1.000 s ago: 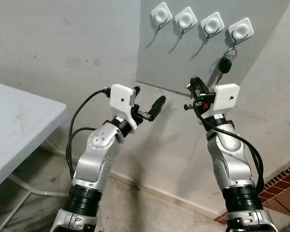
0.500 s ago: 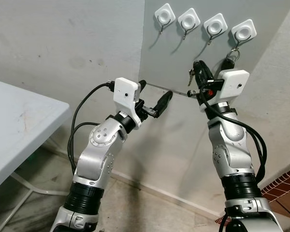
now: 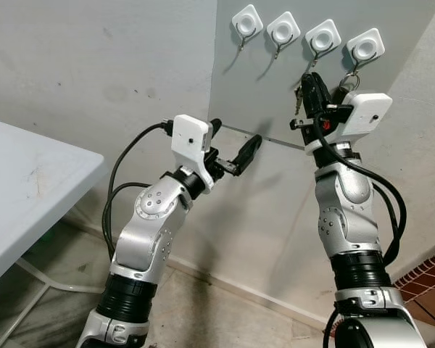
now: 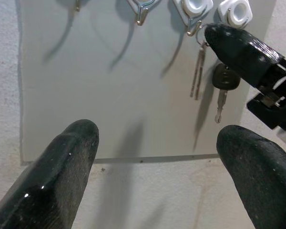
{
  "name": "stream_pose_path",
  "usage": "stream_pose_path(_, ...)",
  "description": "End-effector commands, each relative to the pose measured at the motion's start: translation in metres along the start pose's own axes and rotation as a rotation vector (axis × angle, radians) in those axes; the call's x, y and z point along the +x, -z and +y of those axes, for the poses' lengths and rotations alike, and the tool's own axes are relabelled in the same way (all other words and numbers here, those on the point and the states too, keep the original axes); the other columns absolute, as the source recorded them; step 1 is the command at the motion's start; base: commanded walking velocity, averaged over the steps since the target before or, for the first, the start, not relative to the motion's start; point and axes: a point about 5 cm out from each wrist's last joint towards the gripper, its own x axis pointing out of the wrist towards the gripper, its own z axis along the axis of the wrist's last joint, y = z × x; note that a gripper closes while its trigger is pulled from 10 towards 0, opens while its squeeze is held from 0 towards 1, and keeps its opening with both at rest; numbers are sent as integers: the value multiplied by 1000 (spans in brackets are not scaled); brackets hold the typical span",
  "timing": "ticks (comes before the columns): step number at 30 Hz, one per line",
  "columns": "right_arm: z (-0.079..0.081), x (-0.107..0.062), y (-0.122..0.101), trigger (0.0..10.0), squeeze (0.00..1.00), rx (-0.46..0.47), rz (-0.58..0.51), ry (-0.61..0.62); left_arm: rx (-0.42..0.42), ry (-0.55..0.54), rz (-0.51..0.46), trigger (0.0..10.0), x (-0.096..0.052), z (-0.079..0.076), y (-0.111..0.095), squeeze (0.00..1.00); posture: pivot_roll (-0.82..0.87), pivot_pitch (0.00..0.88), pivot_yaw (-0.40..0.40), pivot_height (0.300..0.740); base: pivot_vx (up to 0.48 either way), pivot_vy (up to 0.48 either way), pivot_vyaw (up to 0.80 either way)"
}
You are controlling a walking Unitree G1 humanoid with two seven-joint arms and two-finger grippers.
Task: Hang keys on a hook
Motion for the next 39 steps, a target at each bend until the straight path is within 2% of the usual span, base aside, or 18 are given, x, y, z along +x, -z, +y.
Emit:
stream_pose_path(1, -1, 6, -7, 10000, 0, 5, -38, 3, 5, 28, -13, 10000, 2, -5, -5, 0, 19, 41, -59, 714, 0, 0, 0)
stream_pose_path(17, -3, 16, -12, 10000, 0, 72, -66, 39, -5, 37, -12, 10000, 3, -8, -6, 0, 21, 45, -58, 714, 0, 0, 0)
stream_pose_path(33, -4, 23, -8, 10000, 0, 204, -51, 74, -15, 34, -16, 10000, 3, -10, -7, 0, 26, 47, -64, 714, 0, 0, 0)
stream_pose_path(34, -5, 24, -8, 10000, 0, 242, -52, 89, -15, 32, -16, 10000, 2, -9, -7, 0, 26, 47, -64, 714, 0, 0, 0)
stream_pose_path(39, -7, 26, -8, 10000, 0, 289, -56, 108, -17, 29, -16, 10000, 2, -9, -7, 0, 28, 47, -65, 714, 0, 0, 0)
